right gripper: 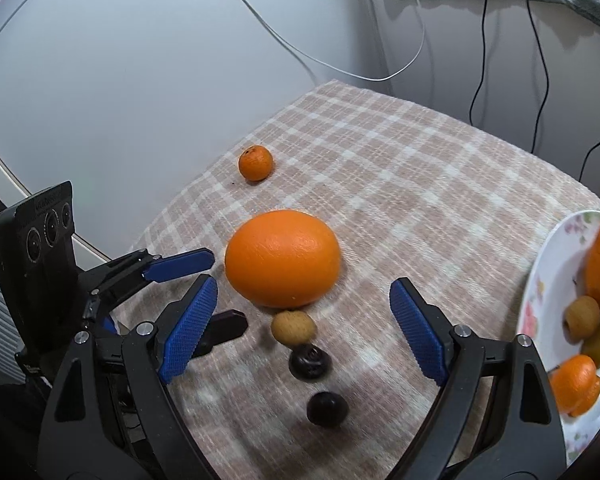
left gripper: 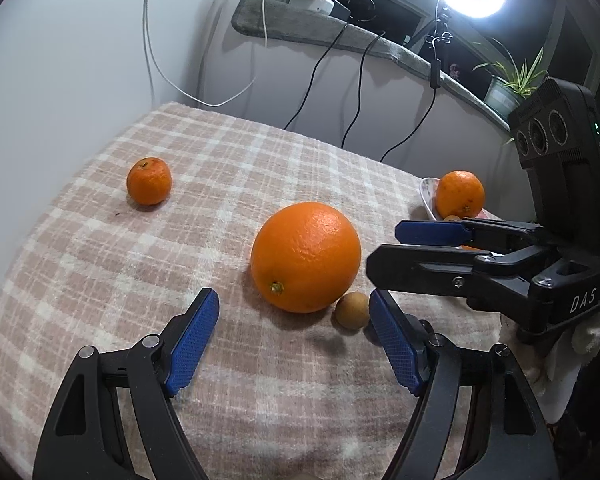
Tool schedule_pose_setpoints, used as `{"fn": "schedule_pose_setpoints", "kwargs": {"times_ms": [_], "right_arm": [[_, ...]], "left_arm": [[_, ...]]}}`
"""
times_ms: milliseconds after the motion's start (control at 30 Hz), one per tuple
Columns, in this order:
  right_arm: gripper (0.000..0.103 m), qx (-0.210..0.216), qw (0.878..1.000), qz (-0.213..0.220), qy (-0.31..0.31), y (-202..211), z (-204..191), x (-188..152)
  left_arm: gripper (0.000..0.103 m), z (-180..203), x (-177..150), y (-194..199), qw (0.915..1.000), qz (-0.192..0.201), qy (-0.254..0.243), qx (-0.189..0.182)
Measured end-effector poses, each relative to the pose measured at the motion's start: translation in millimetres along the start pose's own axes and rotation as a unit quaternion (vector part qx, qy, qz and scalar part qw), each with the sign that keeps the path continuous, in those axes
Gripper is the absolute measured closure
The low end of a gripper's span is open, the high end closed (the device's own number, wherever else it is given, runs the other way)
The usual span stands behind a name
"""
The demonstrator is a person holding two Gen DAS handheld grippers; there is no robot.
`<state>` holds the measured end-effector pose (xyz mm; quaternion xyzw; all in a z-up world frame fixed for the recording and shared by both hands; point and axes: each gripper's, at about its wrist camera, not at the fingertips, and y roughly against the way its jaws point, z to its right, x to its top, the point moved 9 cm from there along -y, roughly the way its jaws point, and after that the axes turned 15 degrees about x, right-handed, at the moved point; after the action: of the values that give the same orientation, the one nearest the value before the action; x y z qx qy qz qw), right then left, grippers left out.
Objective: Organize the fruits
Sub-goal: 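Close the right gripper around the large orange while the left gripper pushes it from the side, then carry the large orange in the right gripper over the white plate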
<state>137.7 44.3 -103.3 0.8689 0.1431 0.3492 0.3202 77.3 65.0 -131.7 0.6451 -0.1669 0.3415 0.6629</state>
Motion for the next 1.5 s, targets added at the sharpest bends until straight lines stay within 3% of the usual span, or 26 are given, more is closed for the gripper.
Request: {"fn": "schedule_pose_setpoints", "kwargs": {"times_ms": [667, 1000, 1167, 1500], "right_arm": [[0.013, 0.044, 0.998, -0.027, -0.034, -40.1, 6.9, 8.3], [0.013, 0.057, 0.997, -0.032, -0.040, -49.6, 7.5, 8.8], [0.020, 0.051, 0.998, -0.032, -0.037, -51.9, 7.0, 9.7], [0.021, 0.042, 0.998, -0.024, -0.028, -48.5, 4.7, 10.8]], "left_arm": [[0.027, 6.0, 8.2, -20.0, 0.9999, -0.013, -0.002, -0.011], [0.037, 11.5, 10.4, -24.8, 0.9994, -0.021, 0.001, -0.028], [0.040, 12.7, 10.6, -25.8, 0.9992, -0.022, 0.001, -0.033], [0.040, 13.3, 10.9, -24.2, 0.9994, -0.016, -0.002, -0.029]]}}
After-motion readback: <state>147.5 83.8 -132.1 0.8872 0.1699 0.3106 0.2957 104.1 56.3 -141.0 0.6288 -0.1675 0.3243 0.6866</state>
